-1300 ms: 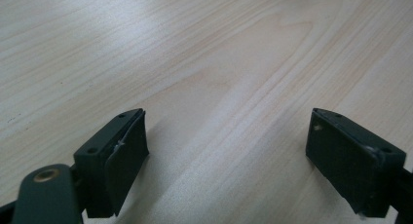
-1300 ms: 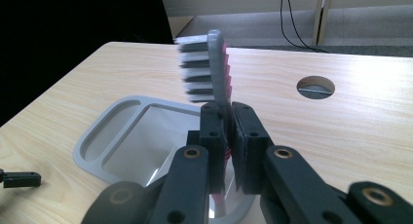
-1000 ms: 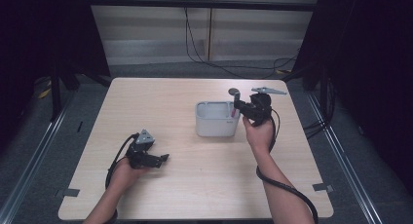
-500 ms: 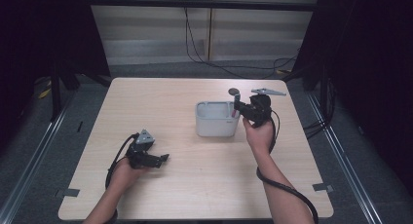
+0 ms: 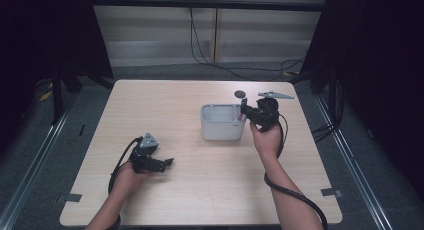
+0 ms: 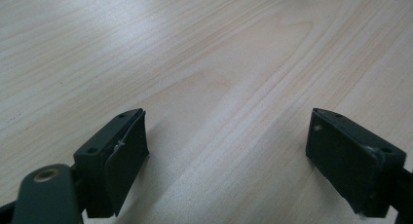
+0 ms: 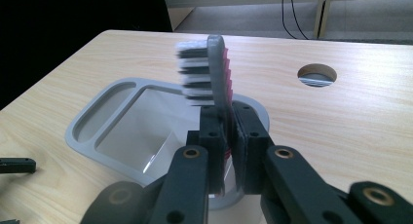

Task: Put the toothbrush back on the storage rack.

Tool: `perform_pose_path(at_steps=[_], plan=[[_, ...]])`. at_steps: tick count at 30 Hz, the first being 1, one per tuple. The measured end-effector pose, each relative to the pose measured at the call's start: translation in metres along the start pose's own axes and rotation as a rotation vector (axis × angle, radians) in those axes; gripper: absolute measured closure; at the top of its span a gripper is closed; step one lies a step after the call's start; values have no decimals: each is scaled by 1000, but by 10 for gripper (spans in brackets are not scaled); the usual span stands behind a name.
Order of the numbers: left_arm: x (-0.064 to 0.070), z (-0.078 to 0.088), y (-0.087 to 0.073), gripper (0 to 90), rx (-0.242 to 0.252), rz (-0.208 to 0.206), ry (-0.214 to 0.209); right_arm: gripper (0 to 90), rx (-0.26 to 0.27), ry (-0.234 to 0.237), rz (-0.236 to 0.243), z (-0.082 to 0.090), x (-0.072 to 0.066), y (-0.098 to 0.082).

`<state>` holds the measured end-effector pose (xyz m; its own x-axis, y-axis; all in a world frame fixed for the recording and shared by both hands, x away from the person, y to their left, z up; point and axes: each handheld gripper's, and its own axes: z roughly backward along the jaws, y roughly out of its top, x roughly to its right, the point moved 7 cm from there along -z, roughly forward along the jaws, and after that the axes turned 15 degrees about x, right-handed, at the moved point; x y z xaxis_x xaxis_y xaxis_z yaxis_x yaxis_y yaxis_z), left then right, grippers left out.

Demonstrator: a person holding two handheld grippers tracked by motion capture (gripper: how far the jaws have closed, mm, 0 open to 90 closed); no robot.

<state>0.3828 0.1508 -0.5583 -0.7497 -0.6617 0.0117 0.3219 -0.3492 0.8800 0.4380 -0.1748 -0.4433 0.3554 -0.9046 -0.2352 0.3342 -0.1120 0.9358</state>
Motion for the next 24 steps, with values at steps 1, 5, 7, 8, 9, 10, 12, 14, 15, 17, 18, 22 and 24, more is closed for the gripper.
perform_pose_path(at_steps=[1,5,7,8,9,10,12,14,15,17,18,22,24], plan=[[0,0,0,149,1,0,0,835,3,0,2,0,0,0],[0,0,0,149,1,1,-1,828,6,1,-2,1,0,-1],[0,0,0,149,1,0,-1,800,4,-1,7,2,1,-2],[0,0,0,149,1,0,-1,800,4,-1,7,2,1,-2],[0,0,0,149,1,0,-2,799,4,-1,8,2,1,-2],[0,0,0,149,0,1,-1,793,1,-4,5,3,1,-3],[0,0,0,149,1,0,-1,780,4,-7,3,3,2,-3],[0,0,0,149,0,0,-1,764,7,-11,6,3,3,-2],[0,0,0,149,-2,2,0,759,5,-14,4,3,3,-2],[0,0,0,149,1,1,-1,738,8,-19,10,4,3,-1],[0,0,0,149,1,1,-1,734,8,-19,10,4,3,-1],[0,0,0,149,1,1,-1,639,13,-20,7,6,3,1],[0,0,0,149,0,1,-1,598,18,-23,10,7,3,2]])
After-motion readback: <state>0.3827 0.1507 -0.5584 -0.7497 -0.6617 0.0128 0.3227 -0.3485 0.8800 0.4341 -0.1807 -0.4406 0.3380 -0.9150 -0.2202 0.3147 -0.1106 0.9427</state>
